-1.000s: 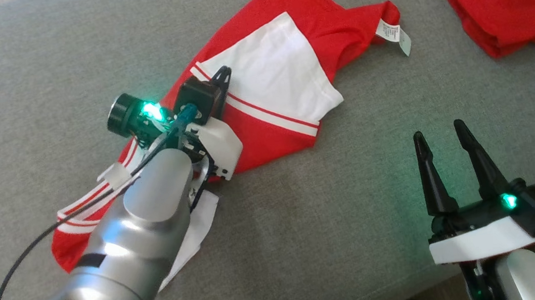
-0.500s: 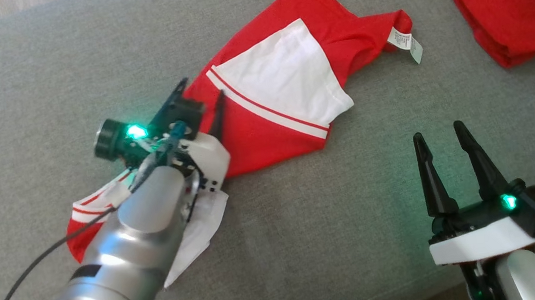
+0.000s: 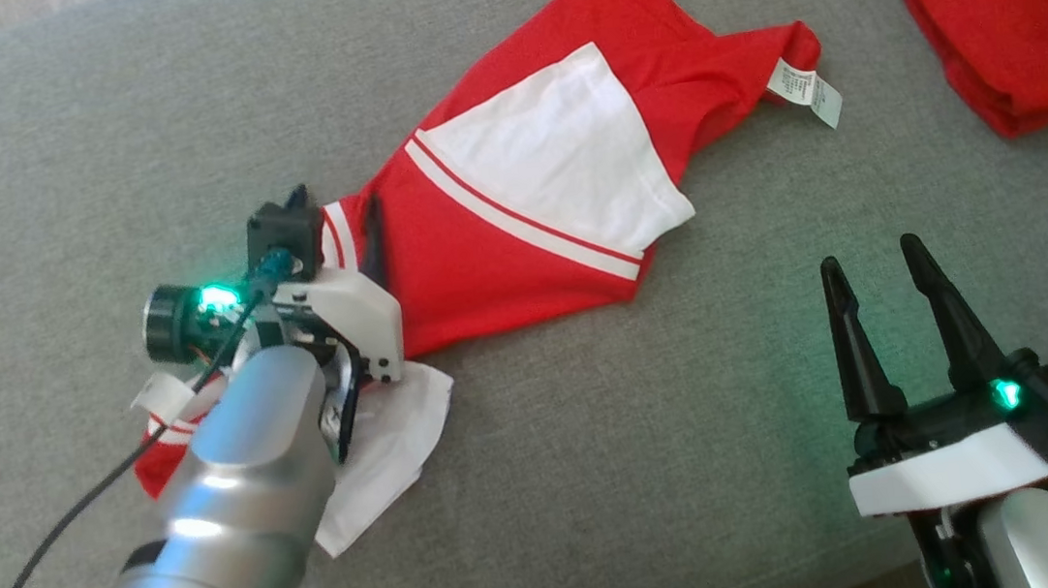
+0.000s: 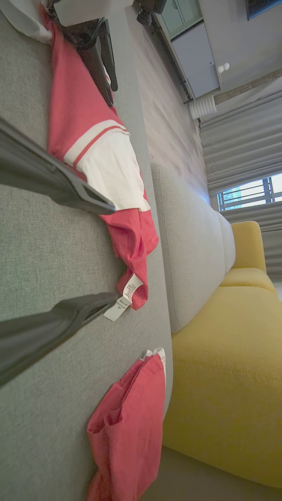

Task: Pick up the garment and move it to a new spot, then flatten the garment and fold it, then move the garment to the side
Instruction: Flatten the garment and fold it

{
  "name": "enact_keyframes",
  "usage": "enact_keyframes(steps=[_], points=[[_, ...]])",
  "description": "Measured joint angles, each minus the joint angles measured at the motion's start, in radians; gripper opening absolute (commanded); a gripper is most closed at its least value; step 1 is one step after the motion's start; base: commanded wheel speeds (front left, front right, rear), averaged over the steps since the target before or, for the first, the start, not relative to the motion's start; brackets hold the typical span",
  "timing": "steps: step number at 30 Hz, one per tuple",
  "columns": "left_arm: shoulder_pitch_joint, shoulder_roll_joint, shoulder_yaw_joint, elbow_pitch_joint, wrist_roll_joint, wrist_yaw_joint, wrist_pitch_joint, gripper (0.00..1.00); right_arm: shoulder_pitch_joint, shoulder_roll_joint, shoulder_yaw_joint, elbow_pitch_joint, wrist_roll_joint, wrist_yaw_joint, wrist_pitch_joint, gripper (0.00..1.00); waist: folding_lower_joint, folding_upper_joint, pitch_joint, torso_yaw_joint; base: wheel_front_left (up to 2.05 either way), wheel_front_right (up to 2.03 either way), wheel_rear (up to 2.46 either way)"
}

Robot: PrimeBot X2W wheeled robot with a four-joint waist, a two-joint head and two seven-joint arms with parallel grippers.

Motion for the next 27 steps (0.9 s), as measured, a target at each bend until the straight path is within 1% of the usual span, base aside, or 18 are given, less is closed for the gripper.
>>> enact_keyframes(steps=[3, 4, 5, 6, 7, 8, 14, 16, 20, 23, 26, 27], points=[[0.021, -0.005, 0.001, -0.012, -0.011, -0.009, 0.0, 1.0, 0.0, 0.0, 0.0, 0.0, -0.006, 0.0, 0.0, 1.0, 0.0, 0.0, -0.008, 0.009, 0.0, 0.0, 0.0], [0.026, -0.005, 0.001, -0.017, -0.011, -0.009, 0.0, 0.8, 0.0, -0.001, 0.0, 0.001, -0.006, 0.0, 0.0, 1.0, 0.0, 0.0, -0.01, 0.012, 0.0, 0.0, 0.0], [0.031, -0.006, 0.0, -0.022, -0.011, -0.009, 0.0, 0.45, 0.0, -0.001, 0.0, 0.001, -0.007, 0.0, 0.0, 1.0, 0.0, 0.0, -0.012, 0.014, 0.0, 0.0, 0.0], [0.039, -0.007, 0.0, -0.03, -0.012, -0.007, -0.002, 0.33, 0.0, -0.001, 0.0, 0.001, -0.007, 0.0, 0.0, 1.0, 0.0, 0.0, -0.015, 0.016, 0.0, 0.0, 0.0], [0.05, -0.009, 0.0, -0.038, -0.015, -0.007, -0.007, 0.11, 0.0, -0.002, 0.0, 0.001, -0.007, 0.0, 0.0, 1.0, 0.0, 0.0, -0.018, 0.018, 0.0, 0.0, 0.0], [0.06, -0.011, 0.0, -0.048, -0.021, -0.007, -0.016, 0.0, 0.001, -0.002, 0.0, 0.001, -0.007, 0.0, 0.0, 1.0, 0.0, 0.0, -0.021, 0.02, 0.0, 0.0, 0.0], [0.114, -0.01, -0.006, -0.11, -0.02, 0.012, -0.056, 0.0, 0.002, -0.008, 0.0, 0.003, -0.007, 0.0, 0.0, 1.0, 0.0001, 0.0, -0.039, 0.026, 0.0, 0.0, 0.0], [0.143, -0.006, -0.026, -0.163, 0.002, 0.02, -0.067, 0.0, 0.004, -0.009, 0.002, 0.009, -0.007, 0.0, 0.0, 1.0, 0.0001, 0.0, -0.053, 0.027, 0.0, 0.0, 0.0], [0.145, 0.001, -0.076, -0.272, 0.051, 0.016, -0.081, 0.0, 0.018, -0.008, 0.009, 0.015, -0.006, 0.0, 0.0, 1.0, 0.0001, 0.0, -0.084, 0.022, 0.0, 0.0, 0.0], [0.127, 0.001, -0.114, -0.354, 0.082, -0.016, -0.083, 0.0, 0.028, -0.008, 0.018, 0.025, -0.006, 0.0, 0.0, 1.0, 0.0001, 0.0, -0.111, 0.012, 0.0, 0.0, 0.0], [0.06, 0.003, -0.138, -0.423, 0.111, -0.045, -0.083, 0.0, 0.028, -0.008, 0.036, 0.03, -0.006, 0.0, 0.0, 1.0, 0.0, 0.0, -0.137, -0.009, 0.0, 0.0, 0.0], [0.06, 0.003, -0.138, -0.423, 0.111, -0.045, -0.083, 0.0, 0.028, -0.008, 0.036, 0.03, -0.006, 0.0, 0.0, 1.0, 0.0, 0.0, -0.137, -0.009, 0.0, 0.0, 0.0]])
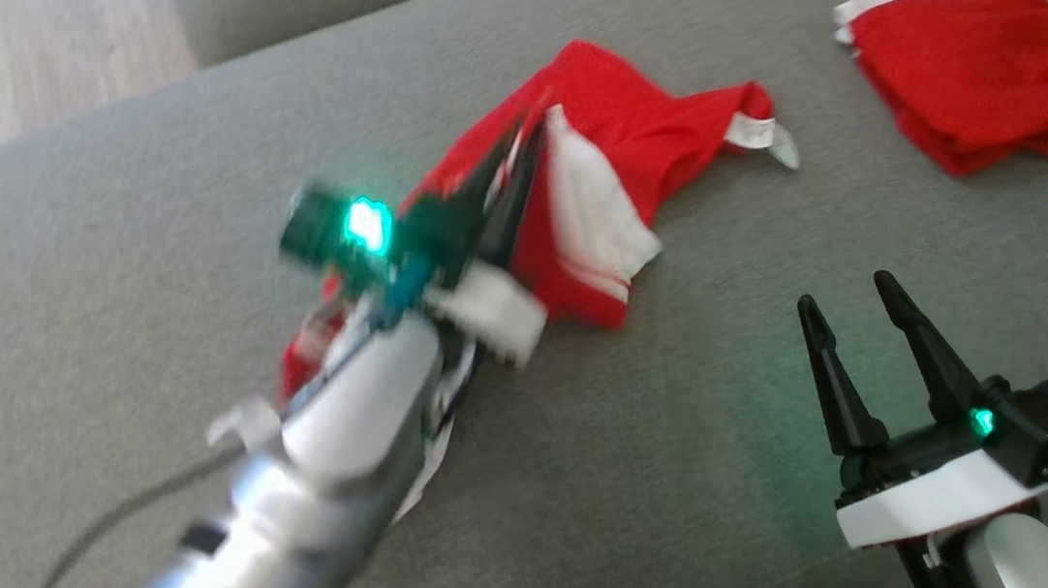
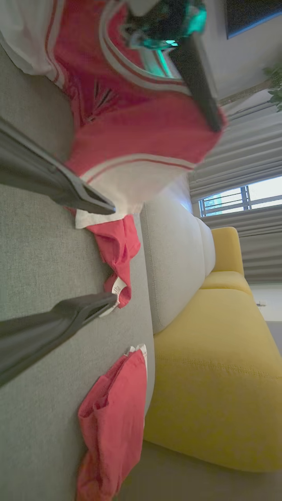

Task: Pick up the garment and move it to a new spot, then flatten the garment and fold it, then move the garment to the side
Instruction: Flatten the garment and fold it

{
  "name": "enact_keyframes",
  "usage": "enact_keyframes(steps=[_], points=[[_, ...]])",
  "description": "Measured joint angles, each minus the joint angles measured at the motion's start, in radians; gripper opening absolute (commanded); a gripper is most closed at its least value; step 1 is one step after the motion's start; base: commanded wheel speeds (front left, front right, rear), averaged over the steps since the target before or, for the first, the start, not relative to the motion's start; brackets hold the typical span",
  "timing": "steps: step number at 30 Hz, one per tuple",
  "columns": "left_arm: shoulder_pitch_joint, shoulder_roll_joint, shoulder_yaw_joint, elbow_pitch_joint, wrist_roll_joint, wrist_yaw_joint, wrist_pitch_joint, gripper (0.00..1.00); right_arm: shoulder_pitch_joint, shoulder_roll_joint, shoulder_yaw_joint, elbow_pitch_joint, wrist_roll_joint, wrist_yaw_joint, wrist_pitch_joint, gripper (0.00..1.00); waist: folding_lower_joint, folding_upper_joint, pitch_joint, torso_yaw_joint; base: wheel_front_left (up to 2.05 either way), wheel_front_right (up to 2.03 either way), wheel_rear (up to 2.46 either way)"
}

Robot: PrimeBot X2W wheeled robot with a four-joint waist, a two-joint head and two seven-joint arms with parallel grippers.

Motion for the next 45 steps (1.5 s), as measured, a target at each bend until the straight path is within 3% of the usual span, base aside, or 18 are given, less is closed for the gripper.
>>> enact_keyframes(steps=[4, 7, 10, 17, 20, 25, 26, 27, 28, 29, 36, 41, 45], points=[[-0.101, 0.0, 0.005, -0.106, 0.004, -0.007, -0.002, 0.0, 0.017, 0.0, -0.001, 0.002, 0.002, 0.0, 0.0, 1.0, 0.0, 0.0, -0.038, -0.03, 0.0, 0.0, 0.0], [-0.089, 0.01, 0.011, -0.188, 0.0, 0.011, -0.005, 0.0, 0.049, 0.0, -0.007, 0.003, 0.002, 0.0, 0.0, 1.0, 0.0, 0.0, -0.064, -0.042, 0.0, 0.0, 0.0], [0.022, 0.064, 0.025, -0.274, -0.026, 0.054, 0.001, 0.0, 0.076, 0.0, -0.028, 0.001, 0.003, 0.0, 0.0, 1.0, -0.0002, 0.0, -0.08, -0.034, 0.0, 0.0, 0.0], [0.475, 0.27, 0.079, -0.385, -0.12, 0.192, 0.015, 0.0, 0.115, 0.004, -0.073, -0.012, 0.003, 0.0, 0.0, 1.0, -0.0001, 0.0, -0.091, 0.047, 0.0, 0.0, 0.0], [0.573, 0.303, 0.107, -0.406, -0.152, 0.225, 0.014, 0.0, 0.116, 0.005, -0.07, -0.012, 0.003, 0.0, 0.0, 1.0, -0.0001, 0.0, -0.093, 0.087, 0.0, 0.0, 0.0], [0.59, 0.318, 0.138, -0.419, -0.158, 0.258, 0.009, 0.0, 0.115, 0.004, -0.065, -0.012, 0.003, 0.0, 0.0, 1.0, 0.0, 0.0, -0.096, 0.146, 0.0, 0.0, 0.0], [0.59, 0.318, 0.138, -0.417, -0.164, 0.259, 0.009, 0.09, 0.115, 0.004, -0.065, -0.011, 0.003, 0.0, 0.0, 1.0, 0.0, 0.0, -0.096, 0.156, 0.0, 0.0, 0.0], [0.592, 0.318, 0.137, -0.413, -0.167, 0.26, 0.011, 0.3, 0.114, 0.004, -0.063, -0.011, 0.003, 0.0, 0.0, 1.0, 0.0, 0.0, -0.097, 0.162, 0.0, 0.0, 0.0], [0.593, 0.318, 0.137, -0.408, -0.167, 0.263, 0.016, 0.93, 0.113, 0.004, -0.062, -0.011, 0.003, 0.0, 0.0, 1.0, 0.0, 0.0, -0.098, 0.167, 0.0, 0.0, 0.0], [0.595, 0.318, 0.136, -0.406, -0.167, 0.266, 0.019, 1.0, 0.114, 0.003, -0.062, -0.011, 0.003, 0.0, 0.0, 1.0, 0.0, 0.0, -0.099, 0.17, 0.0, 0.0, 0.0], [0.517, 0.319, 0.072, -0.449, -0.071, 0.264, 0.038, 1.0, 0.114, -0.005, -0.06, -0.011, 0.003, 0.0, 0.0, 1.0, 0.0, 0.0, -0.087, 0.171, 0.0, 0.0, 0.0], [0.311, 0.267, -0.013, -0.42, 0.005, 0.184, 0.117, 1.0, 0.104, -0.014, -0.035, -0.011, 0.003, 0.0, 0.0, 1.0, 0.0001, 0.0, -0.054, 0.156, 0.0, 0.0, 0.0], [0.182, 0.21, -0.074, -0.291, 0.031, 0.1, 0.184, 1.0, 0.066, -0.021, -0.03, -0.01, 0.003, 0.0, 0.0, 1.0, 0.0002, 0.0, -0.019, 0.14, 0.0, 0.0, 0.0]])
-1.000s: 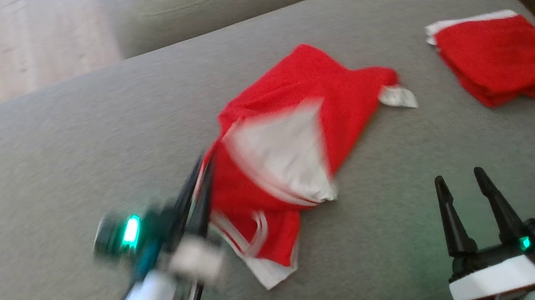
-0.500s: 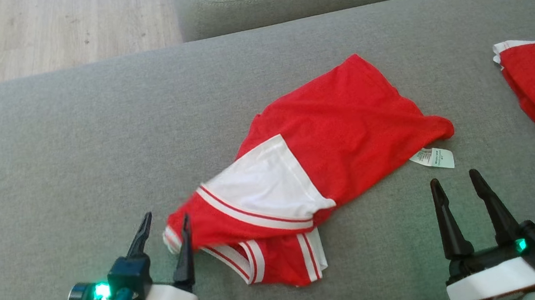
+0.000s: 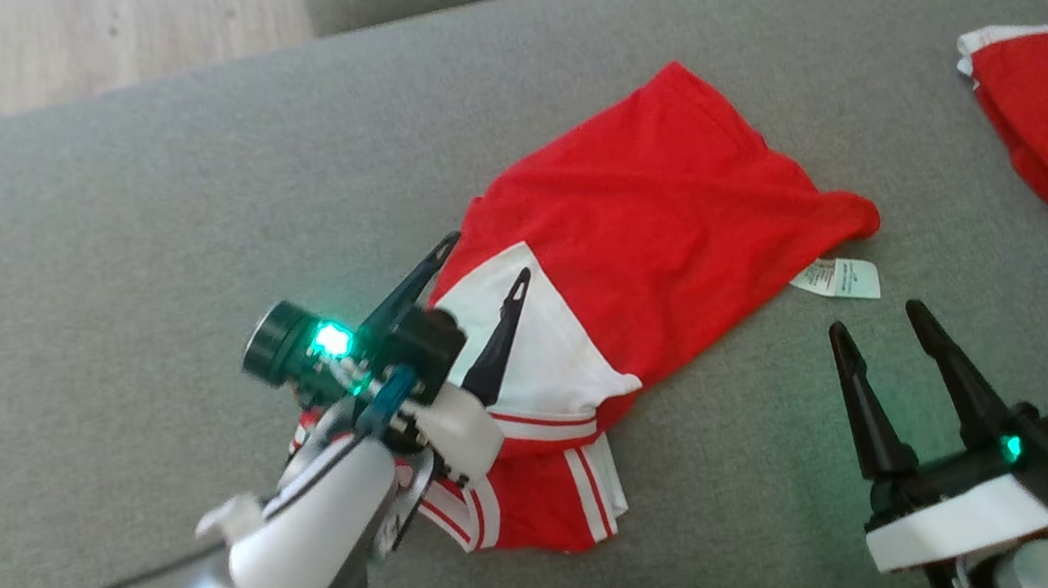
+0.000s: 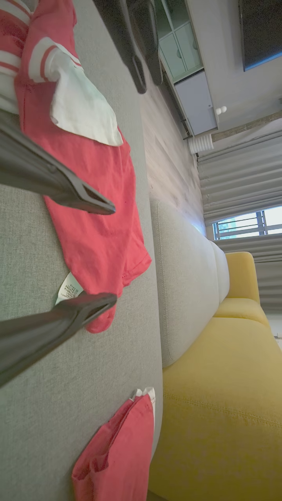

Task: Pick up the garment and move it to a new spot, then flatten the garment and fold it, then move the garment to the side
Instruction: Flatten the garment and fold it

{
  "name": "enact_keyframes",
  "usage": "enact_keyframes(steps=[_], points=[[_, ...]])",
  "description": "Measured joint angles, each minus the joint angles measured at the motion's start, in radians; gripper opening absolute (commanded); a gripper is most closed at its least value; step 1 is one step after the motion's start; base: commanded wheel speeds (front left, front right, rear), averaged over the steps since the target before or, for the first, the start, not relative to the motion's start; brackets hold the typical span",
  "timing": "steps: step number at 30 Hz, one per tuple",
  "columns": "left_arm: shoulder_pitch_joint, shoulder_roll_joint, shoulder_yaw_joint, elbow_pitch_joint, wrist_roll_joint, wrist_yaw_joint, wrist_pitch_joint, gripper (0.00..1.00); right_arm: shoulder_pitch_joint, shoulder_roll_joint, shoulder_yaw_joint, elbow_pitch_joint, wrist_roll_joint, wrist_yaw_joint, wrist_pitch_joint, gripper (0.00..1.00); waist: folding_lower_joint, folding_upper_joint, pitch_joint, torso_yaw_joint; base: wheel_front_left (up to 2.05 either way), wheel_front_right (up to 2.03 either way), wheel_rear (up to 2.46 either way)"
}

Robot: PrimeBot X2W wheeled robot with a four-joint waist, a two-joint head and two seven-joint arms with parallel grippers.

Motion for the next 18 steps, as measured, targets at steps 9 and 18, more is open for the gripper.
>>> enact_keyframes(steps=[9, 18], points=[[-0.142, -0.088, -0.054, 0.291, 0.017, -0.121, 0.014, 1.0, -0.026, -0.005, 0.0, 0.0, 0.0, 0.0, 0.0, 1.0, 0.0, 0.0, 0.079, -0.027, 0.0, 0.0, 0.0], [-0.209, -0.152, -0.086, 0.453, 0.037, -0.174, -0.035, 1.0, -0.048, -0.006, 0.003, 0.0, 0.0, 0.0, 0.0, 1.0, 0.0, 0.0, 0.103, -0.032, 0.0, 0.0, 0.0]])
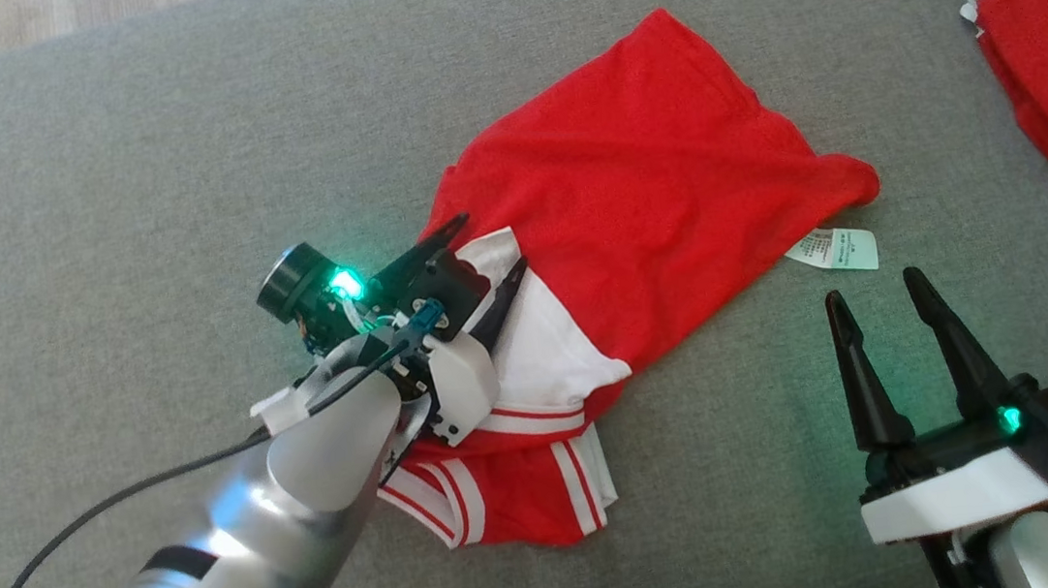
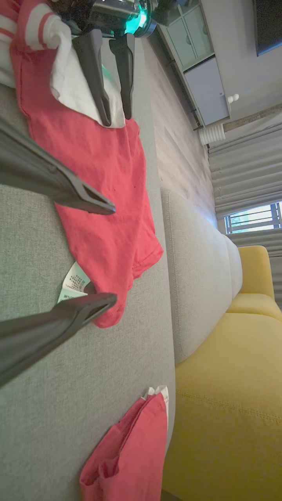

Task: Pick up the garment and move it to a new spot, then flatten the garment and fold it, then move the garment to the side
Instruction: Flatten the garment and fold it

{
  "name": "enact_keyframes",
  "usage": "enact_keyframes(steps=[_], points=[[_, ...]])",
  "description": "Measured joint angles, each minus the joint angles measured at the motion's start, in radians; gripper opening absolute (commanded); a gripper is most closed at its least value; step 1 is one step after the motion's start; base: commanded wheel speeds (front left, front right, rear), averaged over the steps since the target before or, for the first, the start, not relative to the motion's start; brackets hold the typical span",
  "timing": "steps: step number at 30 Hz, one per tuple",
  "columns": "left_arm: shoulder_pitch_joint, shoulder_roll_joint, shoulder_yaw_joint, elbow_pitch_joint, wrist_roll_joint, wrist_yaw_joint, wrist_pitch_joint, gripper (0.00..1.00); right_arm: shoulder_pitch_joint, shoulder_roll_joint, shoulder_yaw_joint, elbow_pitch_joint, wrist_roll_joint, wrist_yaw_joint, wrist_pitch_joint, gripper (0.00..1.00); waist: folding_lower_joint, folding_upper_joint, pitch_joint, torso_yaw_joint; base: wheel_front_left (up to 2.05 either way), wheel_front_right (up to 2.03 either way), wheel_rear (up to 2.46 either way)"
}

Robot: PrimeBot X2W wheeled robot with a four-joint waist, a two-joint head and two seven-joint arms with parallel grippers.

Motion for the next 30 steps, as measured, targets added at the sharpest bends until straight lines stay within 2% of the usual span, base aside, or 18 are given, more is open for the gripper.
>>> enact_keyframes(steps=[3, 4, 5, 10, 20, 23, 25, 26, 27, 30], points=[[-0.013, -0.015, -0.007, 0.045, 0.0, -0.013, -0.007, 1.0, -0.009, 0.0, 0.001, 0.0, 0.0, 0.0, 0.0, 1.0, -0.0001, 0.0, 0.0, -0.003, 0.0, 0.0, 0.0], [-0.016, -0.018, -0.007, 0.056, 0.0, -0.017, -0.01, 0.92, -0.009, 0.0, 0.001, 0.0, 0.0, 0.0, 0.0, 1.0, -0.0001, 0.0, -0.001, -0.004, 0.0, 0.0, 0.0], [-0.017, -0.021, -0.01, 0.068, 0.0, -0.021, -0.016, 0.57, -0.009, 0.0, 0.001, 0.0, 0.0, 0.0, 0.0, 1.0, -0.0001, 0.0, -0.003, -0.006, 0.0, 0.0, 0.0], [-0.02, -0.035, -0.032, 0.108, 0.0, -0.039, -0.036, 0.0, -0.008, 0.0, 0.001, 0.0, 0.0, 0.0, 0.0, 1.0, -0.0001, 0.0, -0.008, -0.011, 0.0, 0.0, 0.0], [-0.04, -0.052, -0.058, 0.131, 0.003, -0.041, -0.097, 0.0, -0.005, 0.002, -0.001, 0.01, 0.0, 0.0, 0.0, 1.0, -0.0001, 0.0, -0.034, -0.002, 0.0, 0.0, 0.0], [-0.029, -0.053, -0.065, 0.084, -0.011, -0.065, -0.12, 0.0, -0.004, 0.003, -0.001, 0.011, 0.0, 0.0, 0.0, 1.0, -0.0002, 0.0, -0.047, 0.003, 0.0, 0.0, 0.0], [-0.014, -0.056, -0.078, 0.05, -0.01, -0.065, -0.122, 0.0, -0.002, 0.003, -0.002, 0.011, 0.0, 0.0, 0.0, 1.0, -0.0002, 0.0, -0.053, 0.009, 0.0, 0.0, 0.0], [-0.002, -0.056, -0.093, 0.036, -0.007, -0.064, -0.122, 0.22, -0.001, 0.003, -0.002, 0.011, 0.0, 0.0, 0.0, 1.0, -0.0002, 0.0, -0.056, 0.012, 0.0, 0.0, 0.0], [0.012, -0.054, -0.101, 0.024, 0.0, -0.06, -0.121, 0.99, -0.001, 0.003, -0.001, 0.011, 0.0, 0.0, 0.0, 1.0, -0.0002, 0.0, -0.058, 0.016, 0.0, 0.0, 0.0], [0.051, -0.045, -0.132, -0.017, 0.02, -0.037, -0.114, 1.0, 0.0, 0.003, -0.001, 0.011, 0.0, 0.0, 0.0, 1.0, -0.0002, 0.0, -0.063, 0.023, 0.0, 0.0, 0.0]])
